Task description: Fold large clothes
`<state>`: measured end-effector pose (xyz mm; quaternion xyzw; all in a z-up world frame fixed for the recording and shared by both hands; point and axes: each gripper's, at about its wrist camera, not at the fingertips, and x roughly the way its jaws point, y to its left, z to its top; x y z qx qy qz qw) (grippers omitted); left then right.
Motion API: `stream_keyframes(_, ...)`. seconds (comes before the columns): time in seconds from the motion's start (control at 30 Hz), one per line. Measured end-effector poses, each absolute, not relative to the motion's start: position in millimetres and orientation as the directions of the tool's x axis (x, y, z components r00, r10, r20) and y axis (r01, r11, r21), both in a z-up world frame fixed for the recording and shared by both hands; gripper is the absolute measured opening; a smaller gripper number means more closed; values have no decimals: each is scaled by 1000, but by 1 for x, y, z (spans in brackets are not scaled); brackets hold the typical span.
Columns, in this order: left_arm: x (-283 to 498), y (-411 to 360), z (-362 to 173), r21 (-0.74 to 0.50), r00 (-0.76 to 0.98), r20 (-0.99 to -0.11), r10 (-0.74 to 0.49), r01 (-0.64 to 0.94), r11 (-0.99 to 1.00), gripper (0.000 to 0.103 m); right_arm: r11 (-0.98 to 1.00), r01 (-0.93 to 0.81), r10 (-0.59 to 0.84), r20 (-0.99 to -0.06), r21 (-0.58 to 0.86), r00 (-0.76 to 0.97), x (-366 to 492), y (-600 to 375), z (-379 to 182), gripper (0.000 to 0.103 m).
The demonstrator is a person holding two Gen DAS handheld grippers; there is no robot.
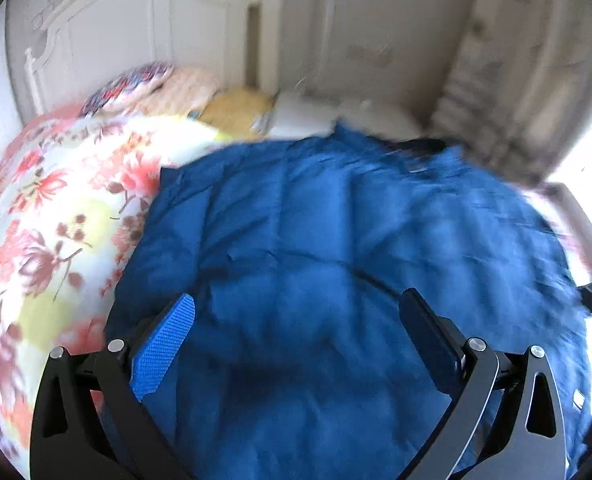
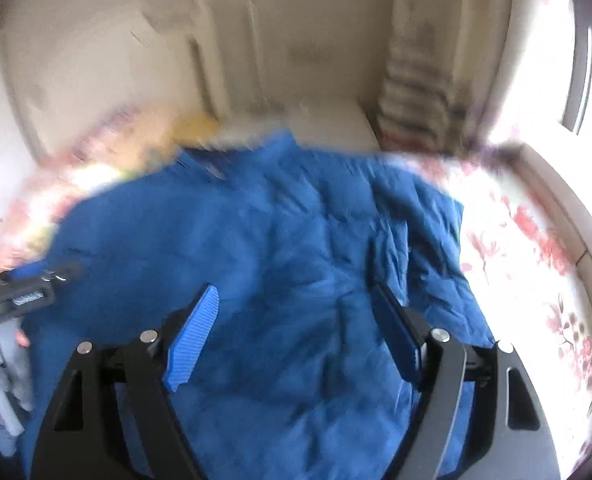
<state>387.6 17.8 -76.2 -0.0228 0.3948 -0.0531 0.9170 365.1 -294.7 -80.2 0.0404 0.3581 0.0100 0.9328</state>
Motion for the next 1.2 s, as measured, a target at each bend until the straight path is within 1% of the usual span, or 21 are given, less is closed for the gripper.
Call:
stream_keyframes(0.1, 357, -2, -88, -52, 659, -741, -127, 132, 990, 98, 995, -96, 54, -711, -19, 701, 339, -263, -88, 78)
stream_keyframes(0.13, 353, -11, -101, -29, 640, -760, -116, 144, 989, 98, 989, -140, 67, -730, -39, 681, 335, -253, -98, 73)
stream_keyframes(0.17, 354, -17, -111, -6, 624, -775, -97, 147, 989, 98, 983, -172, 64, -748, -68, 660, 333, -242, -112, 63)
stream_keyframes(0.23, 362, -27, -133, 37, 577, -815, -58, 151, 988, 99, 981, -181, 61, -791, -64, 608, 340, -237, -136, 52)
stream_keyframes(0.3, 365, -28, -135, 39, 566, -822, -58, 157, 987, 99, 984, -168, 64, -779, -54, 624, 341, -237, -144, 52)
stream_keyframes(0.37, 365, -26, -133, 58, 563, -825, -46, 166, 984, 99, 982, -176, 56, -789, -66, 612, 341, -236, -142, 52)
stream_keyframes(0.43, 362, -12, -128, 87, 584, -812, -2, 124, 989, 99, 979, -187, 50, -794, -81, 606, 340, -238, -139, 52)
stream_keyframes(0.47, 364, -1, -128, 79, 583, -813, 9, 96, 992, 99, 983, -156, 20, -787, -97, 616, 337, -247, -135, 54)
stream_keyframes(0.53, 365, 27, -129, 28, 575, -818, 8, 27, 999, 99, 992, -79, -30, -778, -102, 628, 331, -269, -133, 57)
stream_keyframes(0.6, 365, 51, -128, -72, 573, -818, -50, -16, 997, 98, 996, 20, -79, -770, -86, 633, 322, -301, -133, 58)
stream_keyframes(0.63, 365, 52, -128, -78, 578, -814, -51, -22, 997, 98, 995, 59, -100, -772, -81, 628, 320, -315, -136, 61)
stream_keyframes(0.7, 369, 38, -133, 8, 565, -825, 16, -16, 1000, 98, 997, 68, -23, -763, 27, 646, 314, -338, -144, 62)
stream_keyframes(0.73, 370, 31, -135, 50, 563, -825, 48, -12, 999, 99, 997, 66, -6, -760, 49, 650, 313, -341, -147, 62)
stream_keyframes(0.77, 371, 25, -135, 76, 565, -823, 68, -9, 997, 99, 997, 64, -18, -763, 30, 647, 314, -338, -147, 64)
stream_keyframes(0.83, 373, 27, -136, 53, 559, -827, 52, -14, 998, 99, 998, 58, -42, -766, -7, 641, 315, -333, -148, 65)
stream_keyframes(1.0, 371, 34, -135, 38, 557, -829, 43, -22, 999, 99, 998, 53, -5, -763, 39, 647, 312, -339, -148, 68)
stream_keyframes(1.03, 368, 37, -133, 34, 561, -827, 47, -34, 999, 99, 998, 47, -2, -764, 37, 646, 314, -341, -149, 70)
stream_keyframes(1.1, 353, 38, -125, 31, 566, -821, 73, -84, 996, 98, 998, 56, -27, -766, 12, 642, 314, -336, -146, 71)
stream_keyframes(1.13, 339, 36, -116, -24, 585, -810, 22, -72, 997, 98, 996, 86, -78, -768, -30, 636, 311, -331, -142, 71)
stream_keyframes(1.17, 328, 28, -112, -48, 599, -801, -15, -39, 998, 98, 993, 109, -107, -762, -49, 639, 304, -324, -135, 71)
stream_keyframes(1.2, 318, 17, -108, -35, 605, -795, -30, 3, 999, 98, 997, 75, -65, -735, -18, 675, 291, -310, -124, 71)
